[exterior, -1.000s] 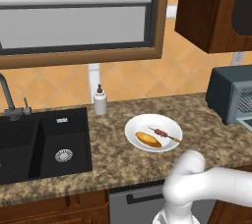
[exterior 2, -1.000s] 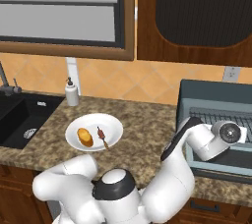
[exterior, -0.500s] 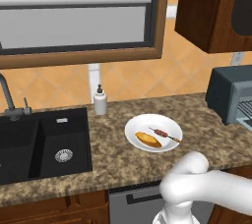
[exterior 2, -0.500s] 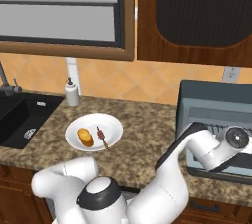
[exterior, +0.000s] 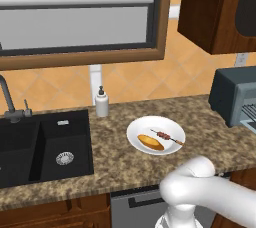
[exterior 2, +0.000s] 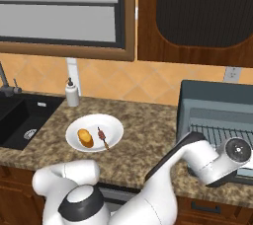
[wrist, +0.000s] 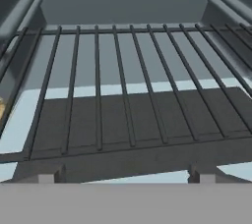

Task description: Pick up the kebab skewer and baguette bread, and place them inside the toaster oven. Close the toaster oven door and start by setting the timer.

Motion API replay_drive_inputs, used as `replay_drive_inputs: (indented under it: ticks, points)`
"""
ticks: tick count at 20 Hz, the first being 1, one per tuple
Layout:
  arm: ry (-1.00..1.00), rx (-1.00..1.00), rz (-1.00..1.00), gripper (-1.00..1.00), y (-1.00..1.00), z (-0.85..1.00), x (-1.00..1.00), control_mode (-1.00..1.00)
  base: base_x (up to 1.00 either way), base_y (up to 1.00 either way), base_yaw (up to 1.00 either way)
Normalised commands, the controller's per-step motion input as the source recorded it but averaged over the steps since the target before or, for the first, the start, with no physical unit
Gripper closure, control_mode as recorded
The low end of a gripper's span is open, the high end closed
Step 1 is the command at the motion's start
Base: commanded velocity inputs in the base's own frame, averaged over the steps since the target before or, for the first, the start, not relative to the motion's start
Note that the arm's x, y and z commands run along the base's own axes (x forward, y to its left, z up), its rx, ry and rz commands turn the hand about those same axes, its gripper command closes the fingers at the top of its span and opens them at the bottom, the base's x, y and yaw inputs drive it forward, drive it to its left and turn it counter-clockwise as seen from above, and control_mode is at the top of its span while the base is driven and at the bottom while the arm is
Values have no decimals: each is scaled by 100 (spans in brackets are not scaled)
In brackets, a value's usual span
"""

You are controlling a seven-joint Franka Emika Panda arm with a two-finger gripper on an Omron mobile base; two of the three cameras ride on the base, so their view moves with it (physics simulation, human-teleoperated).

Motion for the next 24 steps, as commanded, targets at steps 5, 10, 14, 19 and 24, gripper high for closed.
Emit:
replay_drive_inputs:
  ticks: [5, 10, 14, 19, 24]
  points:
    - [9, -4, 0, -100, 0, -15, -71, -100, 0, 0, 0]
    - [6, 0, 0, -100, 6, 68, -39, -100, 0, 0, 0]
    - [12, 0, 0, -100, 21, 78, -15, -100, 0, 0, 0]
    - [27, -7, 0, -100, 81, 49, -43, -100, 0, 0, 0]
    - [16, -11, 10, -100, 100, 10, -5, -100, 0, 0, 0]
